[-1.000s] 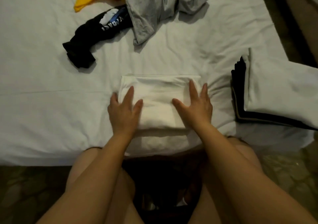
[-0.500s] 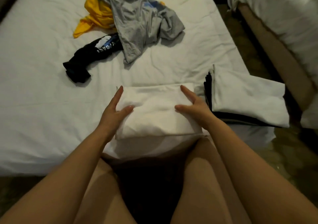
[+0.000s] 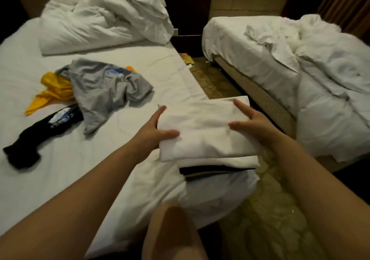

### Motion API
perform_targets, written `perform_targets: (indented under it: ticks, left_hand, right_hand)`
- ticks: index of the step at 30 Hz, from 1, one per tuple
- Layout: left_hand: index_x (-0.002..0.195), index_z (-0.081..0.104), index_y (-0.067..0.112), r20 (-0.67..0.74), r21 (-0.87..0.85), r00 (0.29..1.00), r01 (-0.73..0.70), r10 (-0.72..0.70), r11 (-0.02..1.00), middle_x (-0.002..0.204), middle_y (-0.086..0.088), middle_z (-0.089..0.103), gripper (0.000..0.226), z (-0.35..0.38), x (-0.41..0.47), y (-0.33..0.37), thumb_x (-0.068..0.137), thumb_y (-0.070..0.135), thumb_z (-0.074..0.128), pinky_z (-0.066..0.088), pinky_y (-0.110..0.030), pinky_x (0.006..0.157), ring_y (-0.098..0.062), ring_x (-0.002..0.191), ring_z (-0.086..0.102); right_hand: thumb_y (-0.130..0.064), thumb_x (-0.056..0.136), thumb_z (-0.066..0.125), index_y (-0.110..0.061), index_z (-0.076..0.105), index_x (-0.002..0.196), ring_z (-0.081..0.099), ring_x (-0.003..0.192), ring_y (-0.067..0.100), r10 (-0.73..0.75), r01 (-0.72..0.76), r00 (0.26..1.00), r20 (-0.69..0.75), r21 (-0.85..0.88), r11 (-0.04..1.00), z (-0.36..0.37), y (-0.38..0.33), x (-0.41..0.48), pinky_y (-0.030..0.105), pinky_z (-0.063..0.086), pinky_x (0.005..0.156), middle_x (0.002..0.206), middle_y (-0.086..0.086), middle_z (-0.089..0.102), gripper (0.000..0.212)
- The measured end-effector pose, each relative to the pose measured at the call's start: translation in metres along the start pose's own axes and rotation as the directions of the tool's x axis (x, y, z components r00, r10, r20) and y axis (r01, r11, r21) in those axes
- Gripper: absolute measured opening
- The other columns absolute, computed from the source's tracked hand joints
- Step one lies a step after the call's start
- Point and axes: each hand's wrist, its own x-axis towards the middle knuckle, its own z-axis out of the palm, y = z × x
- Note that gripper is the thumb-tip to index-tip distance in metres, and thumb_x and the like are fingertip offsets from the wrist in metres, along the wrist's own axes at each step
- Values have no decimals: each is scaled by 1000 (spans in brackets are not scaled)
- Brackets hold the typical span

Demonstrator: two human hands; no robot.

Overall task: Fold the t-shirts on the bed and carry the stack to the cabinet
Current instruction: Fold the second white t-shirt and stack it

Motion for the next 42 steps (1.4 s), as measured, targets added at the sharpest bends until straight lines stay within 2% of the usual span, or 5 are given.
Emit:
perform_targets:
  ticks: [16,19,24,36,42]
  left_hand:
    - [146,19,29,-25,303,944,321,-329,897,140,-10,35,100,48,73,-54,62,19,73,44,-44,98,-32,120,42]
    - [148,5,23,-269,783,959,273,-90,560,155,-13,2,89,76,67,-44,80,23,62,25,-43,109,-35,136,21]
    - [149,2,30,20,991,957,-56,290,118,157,1,-12,55,123,73,-70,97,38,20,-8,-46,113,-17,144,-12]
    - [149,-1,29,-73,990,986,54,149,131,158,2,-6,57,100,86,-117,94,40,10,-10,-44,112,-14,145,-7]
    - [149,5,27,-55,991,952,15,302,136,158,3,6,61,79,51,-76,91,47,7,-2,-51,113,-17,145,2]
  right_hand:
    - [-29,85,67,-33,34,143,32,133,25,233,-231,972,-16,-226,946,8,111,59,32,29,106,150,6,29,68]
    - [-45,91,50,-35,27,145,18,138,29,79,-207,971,-227,-619,757,30,103,54,45,16,111,155,5,16,59]
    - [-44,99,24,-37,15,147,-1,145,16,-140,34,986,-93,-703,710,87,84,59,48,-5,114,158,-7,8,49]
    - [-66,84,-1,-41,-10,146,-14,144,16,-24,30,1000,19,-794,607,110,124,72,51,-16,111,157,-13,-14,68]
    - [-49,98,26,-33,19,147,26,139,21,-110,42,993,-36,-776,630,86,56,49,53,3,113,150,-5,33,52]
